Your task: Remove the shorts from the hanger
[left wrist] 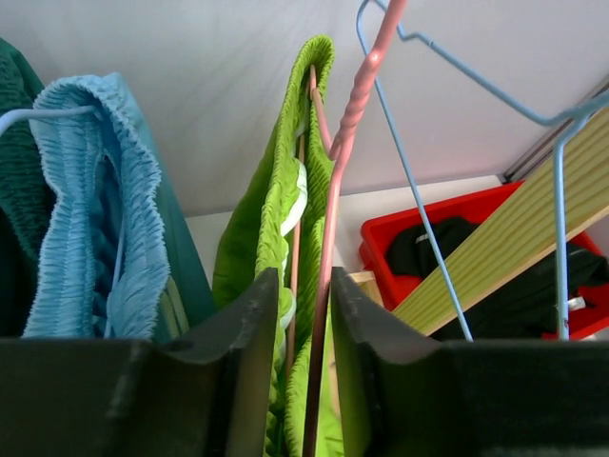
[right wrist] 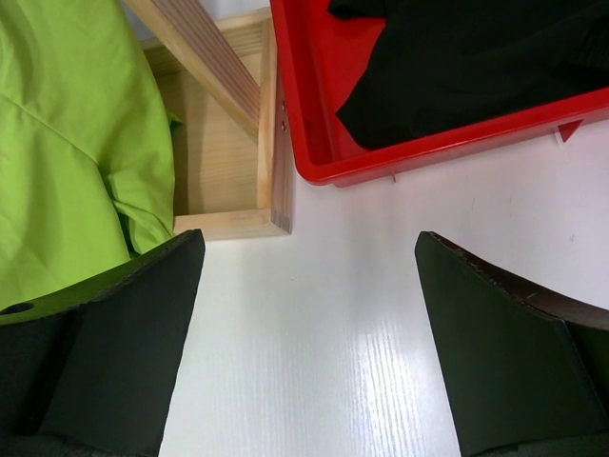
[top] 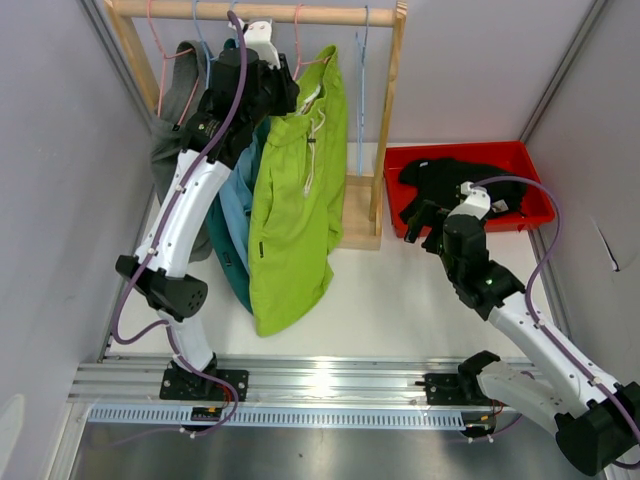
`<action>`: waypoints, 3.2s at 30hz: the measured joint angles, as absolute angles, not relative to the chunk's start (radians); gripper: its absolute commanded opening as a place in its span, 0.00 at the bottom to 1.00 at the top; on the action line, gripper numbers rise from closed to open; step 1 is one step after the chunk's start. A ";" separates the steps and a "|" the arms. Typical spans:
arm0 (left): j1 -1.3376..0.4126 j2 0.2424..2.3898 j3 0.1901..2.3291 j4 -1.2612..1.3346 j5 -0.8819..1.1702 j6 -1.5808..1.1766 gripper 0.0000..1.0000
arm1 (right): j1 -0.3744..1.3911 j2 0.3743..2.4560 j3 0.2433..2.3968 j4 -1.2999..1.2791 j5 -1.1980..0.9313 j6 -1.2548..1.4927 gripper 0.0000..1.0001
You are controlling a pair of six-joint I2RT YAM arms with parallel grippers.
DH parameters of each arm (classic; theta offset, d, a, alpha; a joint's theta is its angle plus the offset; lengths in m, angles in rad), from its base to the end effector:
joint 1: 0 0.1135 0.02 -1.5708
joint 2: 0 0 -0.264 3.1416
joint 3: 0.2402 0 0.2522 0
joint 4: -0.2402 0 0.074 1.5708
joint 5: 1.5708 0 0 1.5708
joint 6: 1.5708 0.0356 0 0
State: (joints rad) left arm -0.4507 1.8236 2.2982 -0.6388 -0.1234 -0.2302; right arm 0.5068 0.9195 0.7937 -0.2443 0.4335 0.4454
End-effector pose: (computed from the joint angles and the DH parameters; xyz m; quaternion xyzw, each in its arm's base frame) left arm 0.3479 -0.1635 0.5165 0.0441 0.7610 -0.1712 0.6242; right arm 0.1905 0.0887 0.3138 0.0967 0.8092 0.0951 0.5717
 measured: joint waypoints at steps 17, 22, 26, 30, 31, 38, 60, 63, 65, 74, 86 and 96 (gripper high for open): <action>-0.449 1.856 2.373 -0.687 -0.055 -0.231 0.00 | 0.508 0.924 0.778 -0.246 0.446 0.430 0.99; -0.449 1.850 2.426 -0.729 -0.039 -0.251 0.00 | 0.548 0.917 0.887 -0.288 0.454 0.383 0.99; -0.449 1.820 2.426 -0.730 -0.036 -0.274 0.00 | 0.685 0.902 1.044 -0.297 0.503 0.340 0.99; -0.449 1.789 2.426 -0.741 -0.017 -0.291 0.00 | 0.859 0.910 1.189 -0.282 0.575 0.297 0.99; -0.449 1.781 2.424 -0.743 -0.016 -0.293 0.00 | 0.904 0.924 1.215 -0.271 0.596 0.285 1.00; -0.450 1.711 2.377 -0.724 -0.012 -0.313 0.00 | 1.151 1.169 1.432 -0.175 0.678 0.194 0.99; -0.453 1.599 2.173 -0.667 0.014 -0.340 0.00 | 1.228 1.777 1.942 -0.149 0.719 0.106 0.91; -0.453 1.581 2.173 -0.666 0.017 -0.340 0.00 | 1.229 1.778 1.911 -0.162 0.733 0.139 0.55; -0.453 1.576 2.173 -0.667 0.022 -0.340 0.00 | 1.239 1.774 1.864 -0.157 0.732 0.174 0.00; -0.456 1.602 2.210 -0.814 0.038 -0.340 0.00 | 1.378 1.721 1.685 -0.174 0.892 0.298 0.00; -0.436 1.678 2.373 -0.821 0.031 -0.337 0.00 | 1.568 1.677 1.597 -0.382 1.024 0.445 0.00; -0.420 1.653 2.348 -0.880 0.084 -0.340 0.00 | 1.555 1.666 1.580 -0.379 1.059 0.402 0.00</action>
State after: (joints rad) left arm -0.4198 1.6527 2.3482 -0.8803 0.0845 -0.3405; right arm 1.5551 1.6657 1.5799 -0.3786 1.0592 0.4023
